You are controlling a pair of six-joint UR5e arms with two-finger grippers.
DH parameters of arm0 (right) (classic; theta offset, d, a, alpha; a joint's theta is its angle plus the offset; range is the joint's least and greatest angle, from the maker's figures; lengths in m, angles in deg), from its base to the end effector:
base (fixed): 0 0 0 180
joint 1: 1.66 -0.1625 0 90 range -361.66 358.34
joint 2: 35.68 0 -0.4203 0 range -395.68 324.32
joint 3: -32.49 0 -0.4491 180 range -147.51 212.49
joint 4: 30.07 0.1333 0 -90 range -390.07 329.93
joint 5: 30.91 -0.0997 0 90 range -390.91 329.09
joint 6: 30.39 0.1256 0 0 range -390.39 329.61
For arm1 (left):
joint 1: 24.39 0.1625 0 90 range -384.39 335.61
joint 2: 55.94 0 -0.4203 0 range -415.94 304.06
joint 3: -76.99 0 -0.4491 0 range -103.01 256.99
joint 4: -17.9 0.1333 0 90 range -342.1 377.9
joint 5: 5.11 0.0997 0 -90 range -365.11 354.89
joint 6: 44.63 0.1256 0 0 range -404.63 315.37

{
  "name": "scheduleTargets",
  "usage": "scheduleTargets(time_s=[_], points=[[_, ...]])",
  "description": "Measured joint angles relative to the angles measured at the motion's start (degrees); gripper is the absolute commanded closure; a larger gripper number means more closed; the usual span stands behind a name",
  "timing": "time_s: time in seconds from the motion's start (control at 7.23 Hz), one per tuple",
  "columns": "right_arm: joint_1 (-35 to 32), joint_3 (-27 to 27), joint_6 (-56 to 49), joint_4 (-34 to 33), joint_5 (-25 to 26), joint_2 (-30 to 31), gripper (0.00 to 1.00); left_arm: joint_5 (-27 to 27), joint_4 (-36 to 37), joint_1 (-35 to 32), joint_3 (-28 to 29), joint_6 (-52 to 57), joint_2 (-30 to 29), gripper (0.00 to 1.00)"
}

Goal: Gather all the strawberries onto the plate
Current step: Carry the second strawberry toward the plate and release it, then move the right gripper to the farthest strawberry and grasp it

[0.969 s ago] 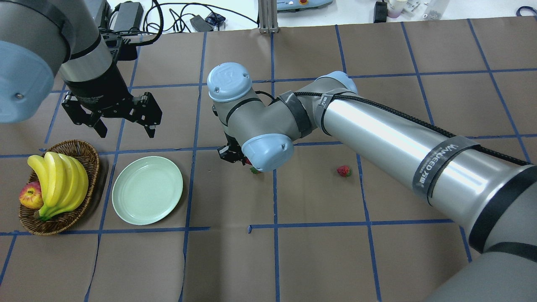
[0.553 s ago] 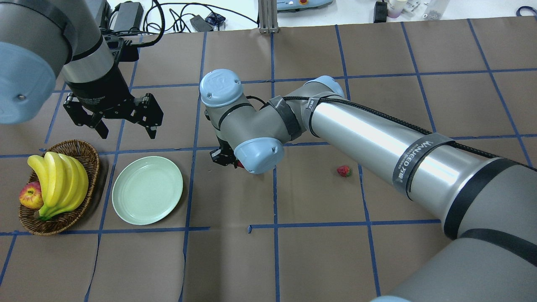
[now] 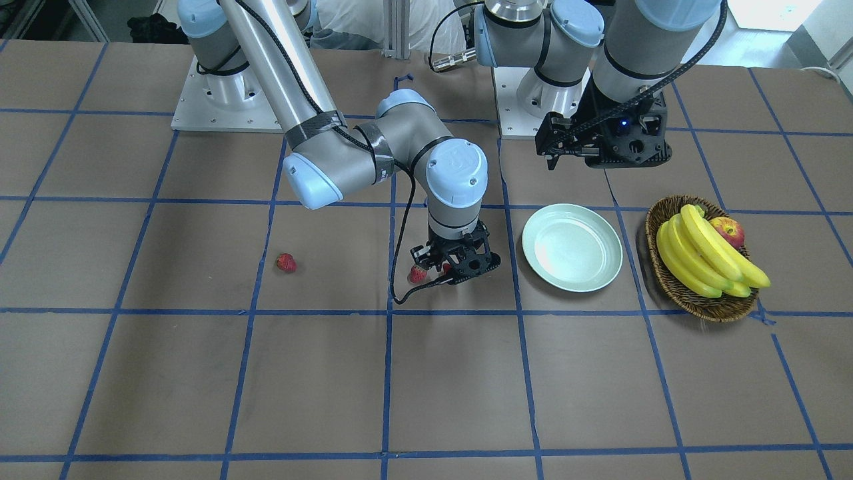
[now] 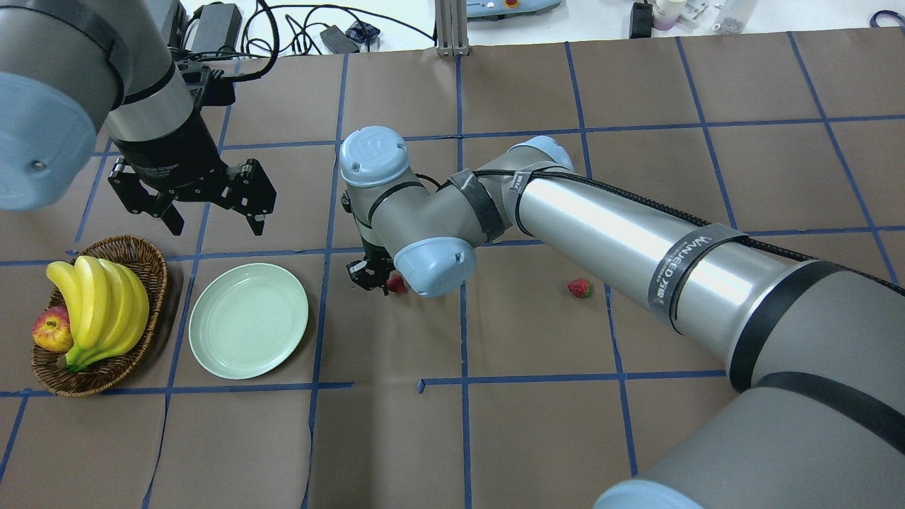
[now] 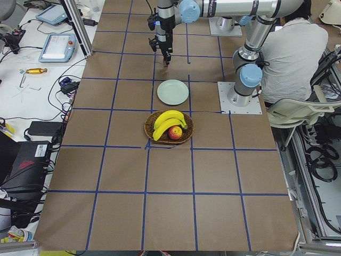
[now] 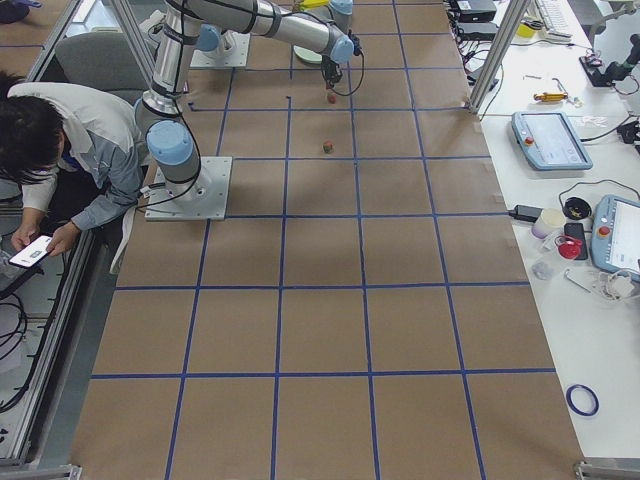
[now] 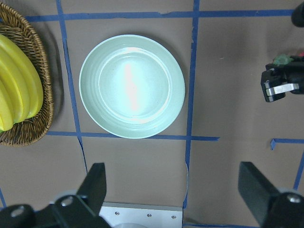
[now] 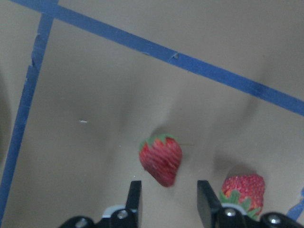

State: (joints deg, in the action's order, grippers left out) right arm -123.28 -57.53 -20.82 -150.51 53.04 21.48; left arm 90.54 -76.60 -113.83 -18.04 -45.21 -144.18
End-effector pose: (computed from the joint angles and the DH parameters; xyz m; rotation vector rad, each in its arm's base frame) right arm 0.4915 -0.5188 0.1430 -0.5810 2.9996 0.1172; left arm -0.1159 -0.5185 0.4197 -0.0200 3.0361 0.2062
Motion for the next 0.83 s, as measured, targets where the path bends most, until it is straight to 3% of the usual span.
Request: scheduleTargets(time_s=[0.42,0.83], points=[[0.7,-0.1,-0.7,1.5,0.7,2.3,0.0,0.1,0.0,0.0,0.0,0.0,0.0,0.0],[5.2,-0.5,-2.7,9.8,4.2,7.9,0.0,0.3,0.0,0.0,0.0,0.0,0.0,0.0]])
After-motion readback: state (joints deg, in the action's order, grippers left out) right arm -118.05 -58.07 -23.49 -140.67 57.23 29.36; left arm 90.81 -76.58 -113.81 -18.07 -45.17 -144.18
